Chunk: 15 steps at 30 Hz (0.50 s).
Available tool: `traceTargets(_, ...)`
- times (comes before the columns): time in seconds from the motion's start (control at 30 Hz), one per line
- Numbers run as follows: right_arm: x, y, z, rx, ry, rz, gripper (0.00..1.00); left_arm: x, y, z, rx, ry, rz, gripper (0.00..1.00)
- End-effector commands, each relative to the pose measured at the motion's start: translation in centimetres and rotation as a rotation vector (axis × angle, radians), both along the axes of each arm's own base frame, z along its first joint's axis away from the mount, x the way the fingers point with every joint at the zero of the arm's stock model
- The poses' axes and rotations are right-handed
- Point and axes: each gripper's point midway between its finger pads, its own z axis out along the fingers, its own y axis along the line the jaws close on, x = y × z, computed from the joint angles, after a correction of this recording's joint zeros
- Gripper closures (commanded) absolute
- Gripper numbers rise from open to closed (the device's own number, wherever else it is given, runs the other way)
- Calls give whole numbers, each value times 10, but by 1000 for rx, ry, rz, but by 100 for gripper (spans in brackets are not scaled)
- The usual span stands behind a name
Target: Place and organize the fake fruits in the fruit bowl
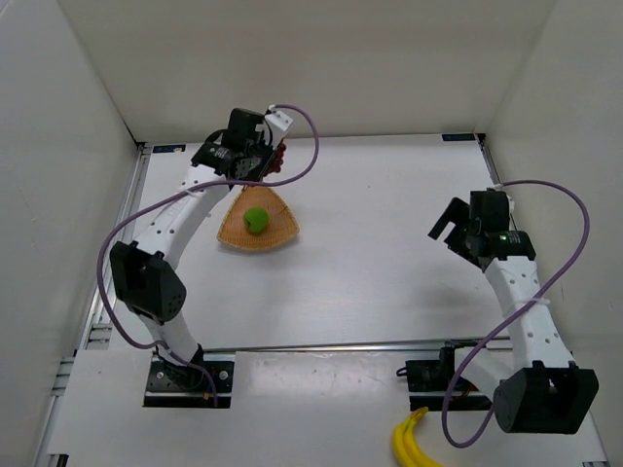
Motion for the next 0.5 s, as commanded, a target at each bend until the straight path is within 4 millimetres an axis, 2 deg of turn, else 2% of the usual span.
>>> traceTargets(0.0,11,10,5,-28,-25,13,0,-8,26,-42,78,97,31,66)
traceTargets(0.03,13,12,10,-33,-39,20,0,-8,29,-53,72,126,42,66)
traceTargets(0.13,16,17,11,-52,-28,37,0,-3,58,-90,81,215,128,66)
traceTargets(0.23,16,22,12,-60,-22,53,0,-1,72,-114,77,273,170,66)
traceTargets(0.37,15,20,8,-75,-3,55,0,3,84,-133,44,326,209,66)
traceTargets(0.47,15,21,8,-82,-4,58,0,4,78,-135,16,336,194,56)
